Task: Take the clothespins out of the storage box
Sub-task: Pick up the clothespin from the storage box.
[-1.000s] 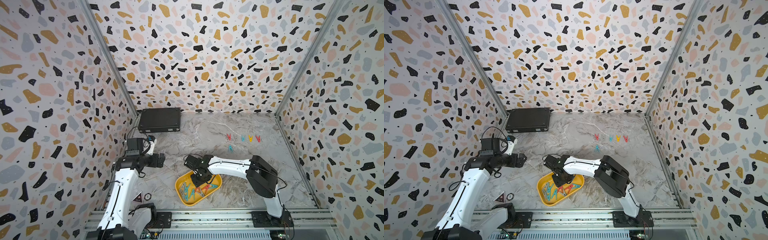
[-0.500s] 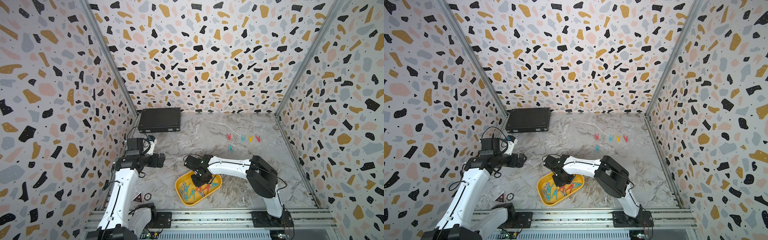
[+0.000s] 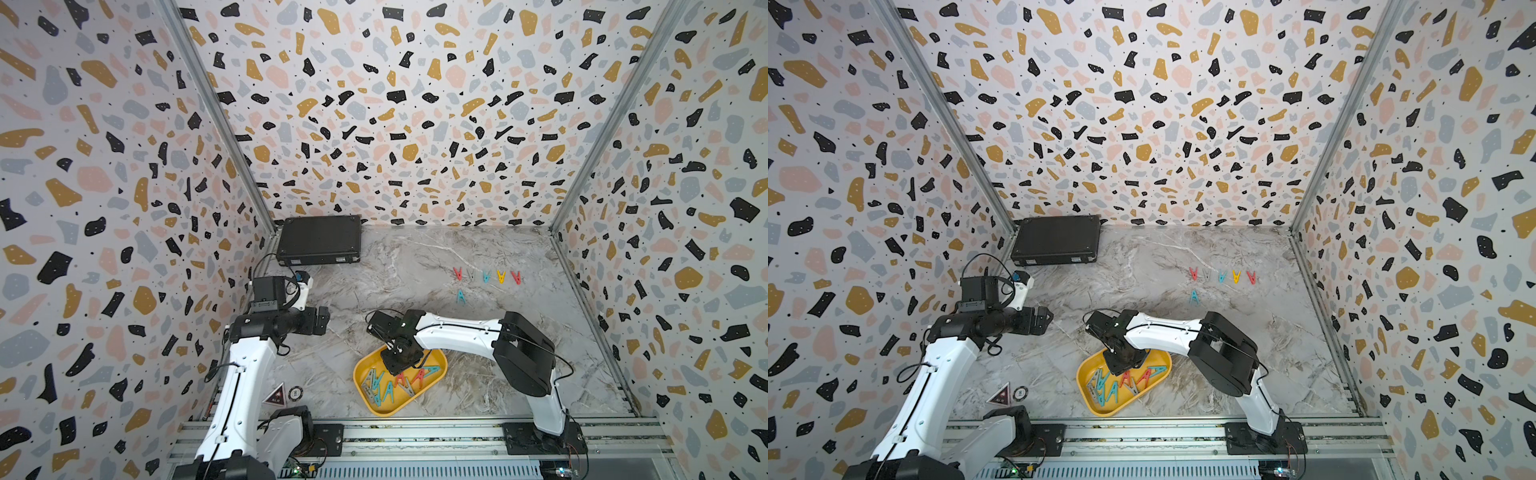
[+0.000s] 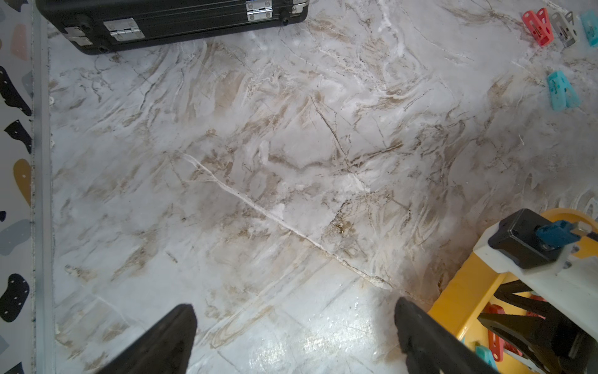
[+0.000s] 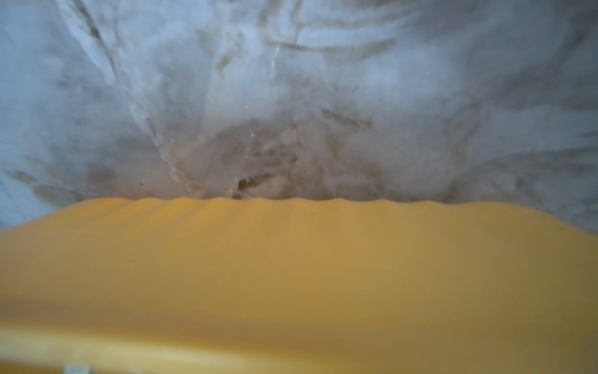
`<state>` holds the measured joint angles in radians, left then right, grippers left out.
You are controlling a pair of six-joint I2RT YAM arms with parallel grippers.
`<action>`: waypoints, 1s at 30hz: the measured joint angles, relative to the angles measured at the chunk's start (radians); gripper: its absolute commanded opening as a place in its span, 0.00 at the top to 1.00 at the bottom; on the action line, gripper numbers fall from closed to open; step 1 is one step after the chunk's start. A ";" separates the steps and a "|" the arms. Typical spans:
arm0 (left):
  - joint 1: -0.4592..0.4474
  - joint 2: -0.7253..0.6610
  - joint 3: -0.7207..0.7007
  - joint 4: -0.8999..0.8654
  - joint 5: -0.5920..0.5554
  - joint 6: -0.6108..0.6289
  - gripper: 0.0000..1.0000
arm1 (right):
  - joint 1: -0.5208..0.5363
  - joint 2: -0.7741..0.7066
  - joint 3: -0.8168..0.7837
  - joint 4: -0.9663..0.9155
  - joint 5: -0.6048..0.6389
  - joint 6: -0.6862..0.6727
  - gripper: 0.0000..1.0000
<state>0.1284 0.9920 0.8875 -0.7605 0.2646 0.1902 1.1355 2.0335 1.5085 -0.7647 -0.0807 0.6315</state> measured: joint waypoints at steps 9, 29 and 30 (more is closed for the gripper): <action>0.001 -0.006 0.000 0.000 0.008 0.000 0.00 | 0.003 -0.040 0.008 -0.007 0.002 0.010 0.54; 0.001 -0.011 0.000 0.000 0.016 0.000 0.00 | 0.006 -0.047 -0.060 0.011 -0.049 0.060 0.50; 0.001 -0.012 0.000 0.000 0.016 0.000 0.00 | 0.006 -0.040 -0.060 0.011 -0.051 0.060 0.50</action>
<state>0.1291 0.9802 0.8875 -0.7605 0.2806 0.1905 1.1412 1.9934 1.4483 -0.7532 -0.1314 0.6918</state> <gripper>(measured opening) 0.997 0.505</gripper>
